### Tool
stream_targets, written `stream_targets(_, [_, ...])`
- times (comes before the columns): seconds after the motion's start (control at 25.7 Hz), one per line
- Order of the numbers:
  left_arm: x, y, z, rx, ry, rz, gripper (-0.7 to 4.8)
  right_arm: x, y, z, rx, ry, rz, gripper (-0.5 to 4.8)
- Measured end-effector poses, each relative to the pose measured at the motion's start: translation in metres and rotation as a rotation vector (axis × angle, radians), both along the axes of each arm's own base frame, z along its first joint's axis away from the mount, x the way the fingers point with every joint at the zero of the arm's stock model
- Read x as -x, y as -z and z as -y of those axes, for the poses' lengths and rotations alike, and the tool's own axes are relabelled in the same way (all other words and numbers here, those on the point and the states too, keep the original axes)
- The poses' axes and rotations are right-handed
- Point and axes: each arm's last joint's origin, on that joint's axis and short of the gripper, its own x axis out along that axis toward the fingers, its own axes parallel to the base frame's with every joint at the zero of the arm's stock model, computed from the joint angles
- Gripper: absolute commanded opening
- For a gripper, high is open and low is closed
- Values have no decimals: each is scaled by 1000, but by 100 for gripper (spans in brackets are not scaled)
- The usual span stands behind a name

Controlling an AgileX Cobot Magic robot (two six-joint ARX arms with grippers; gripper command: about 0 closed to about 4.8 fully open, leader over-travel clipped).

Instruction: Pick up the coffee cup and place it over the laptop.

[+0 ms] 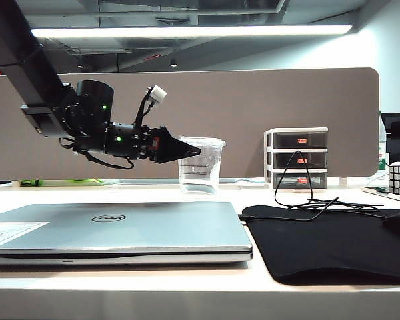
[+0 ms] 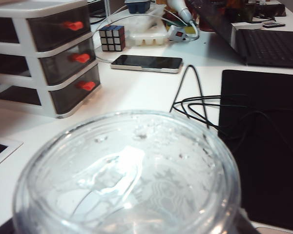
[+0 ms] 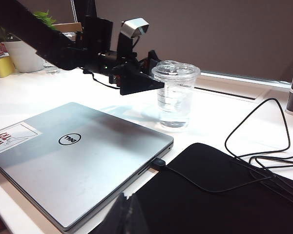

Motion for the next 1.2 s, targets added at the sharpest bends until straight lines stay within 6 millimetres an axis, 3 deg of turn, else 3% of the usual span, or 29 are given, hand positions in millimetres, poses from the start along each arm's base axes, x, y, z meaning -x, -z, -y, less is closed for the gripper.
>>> stream_targets(0.27, [-3, 23, 4, -17, 23, -108, 479, 0, 0, 0, 0, 0, 0, -6])
stream_targets(1.2, [-11, 15, 40, 4, 68, -41, 479, 0, 2, -1, 2, -24, -25, -6])
